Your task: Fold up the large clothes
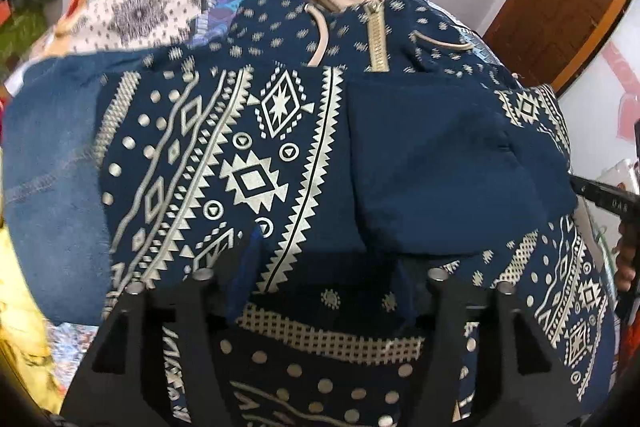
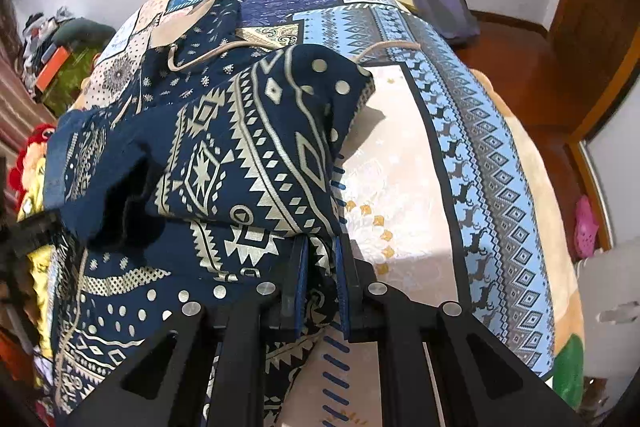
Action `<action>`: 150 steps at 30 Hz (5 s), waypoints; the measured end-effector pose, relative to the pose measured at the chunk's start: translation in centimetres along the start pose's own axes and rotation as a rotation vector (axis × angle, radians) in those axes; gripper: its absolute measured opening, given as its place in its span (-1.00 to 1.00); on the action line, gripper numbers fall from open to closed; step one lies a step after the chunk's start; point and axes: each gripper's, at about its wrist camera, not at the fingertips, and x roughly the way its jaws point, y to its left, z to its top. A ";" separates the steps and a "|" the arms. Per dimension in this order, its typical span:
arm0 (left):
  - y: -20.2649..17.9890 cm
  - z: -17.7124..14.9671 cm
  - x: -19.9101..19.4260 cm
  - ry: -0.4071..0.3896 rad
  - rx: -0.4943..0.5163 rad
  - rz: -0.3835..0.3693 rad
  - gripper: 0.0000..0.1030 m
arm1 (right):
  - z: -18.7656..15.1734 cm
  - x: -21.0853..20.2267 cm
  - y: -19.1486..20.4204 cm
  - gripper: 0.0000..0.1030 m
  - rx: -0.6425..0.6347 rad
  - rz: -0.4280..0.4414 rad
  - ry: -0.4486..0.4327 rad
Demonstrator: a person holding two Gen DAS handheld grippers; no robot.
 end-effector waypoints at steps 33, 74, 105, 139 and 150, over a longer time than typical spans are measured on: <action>-12.5 3.9 -1.8 -0.125 0.273 -0.232 -0.66 | -1.0 -6.4 -0.1 -0.84 -0.072 -0.065 -0.076; 8.2 -0.9 -5.7 -0.144 -0.004 0.095 -0.11 | 0.5 1.3 15.6 -0.84 -0.437 -0.082 0.004; 4.5 0.4 -2.7 -0.098 0.112 0.214 0.35 | 0.8 -4.1 5.5 0.97 -0.361 -0.298 -0.130; 8.8 22.9 12.2 -0.006 -0.199 -0.001 0.57 | 24.8 13.4 15.2 0.76 -0.122 0.010 -0.006; 8.4 21.8 11.9 -0.041 -0.190 -0.011 -0.75 | 23.3 13.9 15.4 -0.74 -0.141 0.064 -0.031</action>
